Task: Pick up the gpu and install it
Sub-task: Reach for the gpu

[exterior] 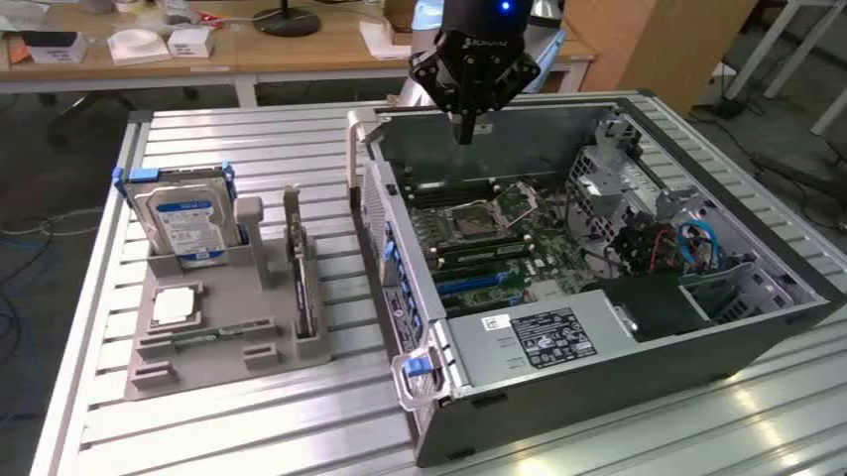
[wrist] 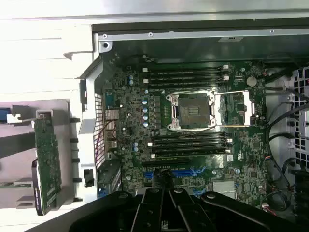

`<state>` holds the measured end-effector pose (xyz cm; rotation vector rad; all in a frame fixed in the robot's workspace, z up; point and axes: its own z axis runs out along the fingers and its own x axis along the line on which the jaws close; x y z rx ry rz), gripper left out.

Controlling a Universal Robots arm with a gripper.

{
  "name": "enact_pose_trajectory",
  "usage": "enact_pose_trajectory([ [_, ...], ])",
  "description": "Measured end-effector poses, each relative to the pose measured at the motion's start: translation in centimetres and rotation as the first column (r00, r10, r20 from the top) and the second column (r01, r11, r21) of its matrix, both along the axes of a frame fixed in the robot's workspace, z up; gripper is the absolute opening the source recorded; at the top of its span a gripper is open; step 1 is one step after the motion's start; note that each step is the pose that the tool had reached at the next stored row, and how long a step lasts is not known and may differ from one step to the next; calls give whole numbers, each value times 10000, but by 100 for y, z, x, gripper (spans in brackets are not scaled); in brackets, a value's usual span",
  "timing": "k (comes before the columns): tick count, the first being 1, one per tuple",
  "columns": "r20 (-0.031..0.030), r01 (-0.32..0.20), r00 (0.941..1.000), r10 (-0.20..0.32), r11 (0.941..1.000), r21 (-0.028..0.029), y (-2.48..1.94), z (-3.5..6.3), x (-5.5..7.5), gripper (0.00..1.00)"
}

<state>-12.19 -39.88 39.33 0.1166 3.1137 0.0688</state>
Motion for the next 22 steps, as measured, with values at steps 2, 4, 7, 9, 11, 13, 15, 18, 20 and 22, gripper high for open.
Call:
enact_pose_trajectory([
  [2, 0, 0, 10000, 0, 10000, 0, 0, 0, 0, 10],
  [4, 0, 0, 10000, 0, 10000, 1, 0, 0, 0, 10],
  [7, 0, 1, 10000, -1, 10000, -1, 0, 1, -39, 10],
  [9, 0, 1, 10000, -1, 10000, 0, 0, 0, -77, 10],
  [11, 0, 0, 10000, 0, 10000, 0, 0, 0, -118, 10],
  [13, 1, 0, 10000, 0, 10000, 0, 0, -1, -157, 10],
  [15, 0, 0, 10000, 0, 10000, 0, 0, -1, -191, 10],
  [18, 1, 1, 10000, -1, 10000, 1, 0, -2, -238, 10],
  [20, 0, 0, 10000, 0, 10000, 0, 0, -3, -268, 10],
  [22, -1, 0, 10000, 0, 10000, 0, 0, -3, -296, 10],
])
